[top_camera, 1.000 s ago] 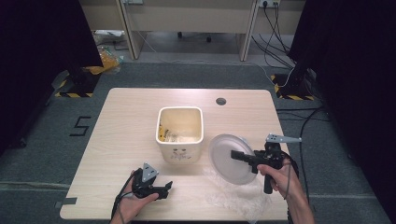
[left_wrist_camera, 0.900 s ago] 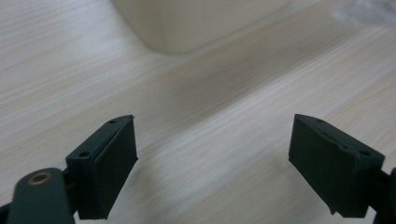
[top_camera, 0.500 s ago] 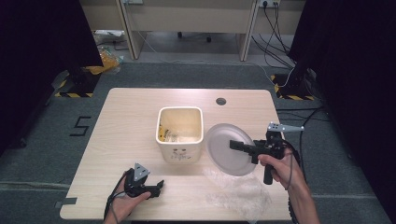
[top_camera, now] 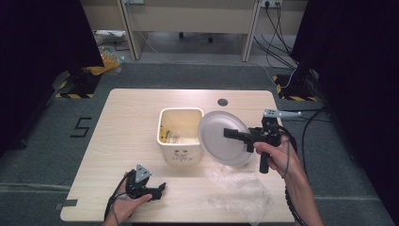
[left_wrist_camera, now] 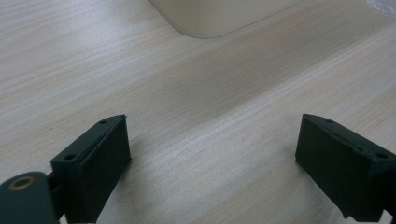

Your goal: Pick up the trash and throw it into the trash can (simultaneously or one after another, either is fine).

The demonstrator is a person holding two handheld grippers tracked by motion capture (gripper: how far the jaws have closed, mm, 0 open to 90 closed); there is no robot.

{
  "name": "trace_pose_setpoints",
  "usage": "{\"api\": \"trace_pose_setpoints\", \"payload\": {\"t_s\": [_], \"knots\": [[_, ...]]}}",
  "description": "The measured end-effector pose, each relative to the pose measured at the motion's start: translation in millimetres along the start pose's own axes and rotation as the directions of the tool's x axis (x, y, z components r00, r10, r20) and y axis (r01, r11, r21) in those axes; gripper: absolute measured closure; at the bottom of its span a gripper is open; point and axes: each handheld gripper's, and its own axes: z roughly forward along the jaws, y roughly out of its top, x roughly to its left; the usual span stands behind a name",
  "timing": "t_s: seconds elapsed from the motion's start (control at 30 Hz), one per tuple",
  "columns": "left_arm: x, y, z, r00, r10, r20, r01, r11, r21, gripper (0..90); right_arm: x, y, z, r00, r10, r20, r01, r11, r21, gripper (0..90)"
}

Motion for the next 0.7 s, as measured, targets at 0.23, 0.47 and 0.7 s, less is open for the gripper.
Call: {"api": "trace_pose_setpoints", "payload": {"t_s": [0.23,0.47,0.7], "knots": [[-1.7,0.7,2.7,0.9996,0.022,0.016,-0.022,0.9996,0.017,0.8,1.9,19.2,18.0,0.9999,-0.006,-0.012,0.007,1.0,0.008,84.3],[-1.5,0.9,2.6,0.9995,0.022,0.022,-0.022,0.9995,0.022,0.0,-6.5,36.4,41.0,1.0,0.007,0.0,-0.007,1.0,0.016,84.3],[-1.4,0.9,2.5,0.9994,0.024,0.023,-0.025,0.9994,0.024,0.0,-15.5,44.4,58.6,0.9994,0.033,-0.007,-0.033,0.999,0.016,84.2]]}}
